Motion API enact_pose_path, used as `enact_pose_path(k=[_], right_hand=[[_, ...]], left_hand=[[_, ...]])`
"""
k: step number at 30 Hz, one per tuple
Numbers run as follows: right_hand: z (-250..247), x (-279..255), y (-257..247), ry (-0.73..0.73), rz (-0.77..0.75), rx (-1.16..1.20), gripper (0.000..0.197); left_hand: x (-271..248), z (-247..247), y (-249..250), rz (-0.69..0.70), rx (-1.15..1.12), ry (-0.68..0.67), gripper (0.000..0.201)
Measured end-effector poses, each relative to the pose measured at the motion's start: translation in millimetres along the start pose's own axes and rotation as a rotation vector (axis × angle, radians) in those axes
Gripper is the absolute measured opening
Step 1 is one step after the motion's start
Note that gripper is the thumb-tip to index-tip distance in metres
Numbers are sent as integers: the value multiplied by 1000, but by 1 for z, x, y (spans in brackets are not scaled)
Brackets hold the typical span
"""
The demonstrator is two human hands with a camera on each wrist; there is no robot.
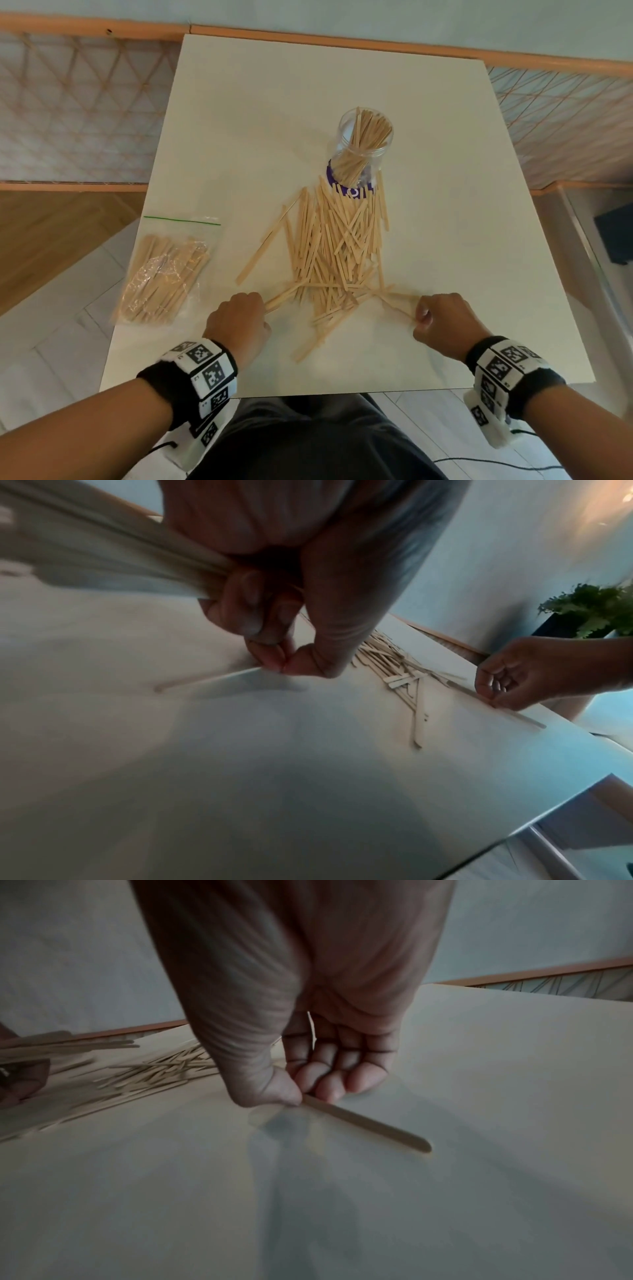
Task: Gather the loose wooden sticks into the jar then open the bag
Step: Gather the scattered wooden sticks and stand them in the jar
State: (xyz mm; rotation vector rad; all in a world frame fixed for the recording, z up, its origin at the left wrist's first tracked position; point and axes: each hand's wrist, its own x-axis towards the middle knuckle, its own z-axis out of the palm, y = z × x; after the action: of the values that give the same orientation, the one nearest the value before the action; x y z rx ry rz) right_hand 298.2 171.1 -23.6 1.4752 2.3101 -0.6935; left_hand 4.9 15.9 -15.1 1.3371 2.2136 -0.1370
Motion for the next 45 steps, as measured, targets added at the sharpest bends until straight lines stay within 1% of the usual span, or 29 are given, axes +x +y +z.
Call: enact_pose_path(k=[3,6,8,9,11,14,15,18,19,20,22,23,26,29,32,37,41,45], right_hand=[[-1,-3,-4,-21,-5,-16,18],[-13,-7,-12,-18,-38,9,23],[-28,0,-20,36,-53,88,23],[-38,7,-24,77,-51,134,20],[-58,26,-33,126,-34,189,15],[-79,62,-42,143,25,262,12],[-83,75,-44,174,57,300,11],[-84,118,-52,282,212,441,11],[-82,132,-56,297,256,468,16],[-80,143,-62,300,291,469,25],[-74,159,-76,303,316,427,44],[-70,164,-83,317,309,394,47],[-61,167,-98,326,261,270,42],[-58,166,-98,322,242,240,42],[-57,163,-91,300,216,250,45],[-55,153,-81,320,171,301,51],[-53,142,-76,333,151,327,52],[-51,114,-71,400,81,234,46]], left_hand=[[2,1,-5,12,-47,48,15],[8,0,-9,-3,-106,113,17],[10,2,-12,-28,-176,149,15],[11,2,-14,-33,-193,161,16],[12,4,-17,-22,-181,169,17],[17,2,-17,-25,-162,175,18],[19,1,-16,-32,-162,173,20],[25,-3,-11,-71,-167,145,22],[27,-5,-10,-88,-168,130,21],[27,-6,-8,-101,-162,113,21],[27,-7,-4,-116,-131,87,20],[27,-9,-2,-120,-111,74,20],[27,-13,1,-123,-50,10,20],[30,-16,-2,-92,-18,-30,20],[30,-17,-6,-70,-29,-28,21],[27,-16,-2,-35,-10,-27,20],[27,-15,4,14,82,-43,19],[20,-7,4,82,202,-50,18]])
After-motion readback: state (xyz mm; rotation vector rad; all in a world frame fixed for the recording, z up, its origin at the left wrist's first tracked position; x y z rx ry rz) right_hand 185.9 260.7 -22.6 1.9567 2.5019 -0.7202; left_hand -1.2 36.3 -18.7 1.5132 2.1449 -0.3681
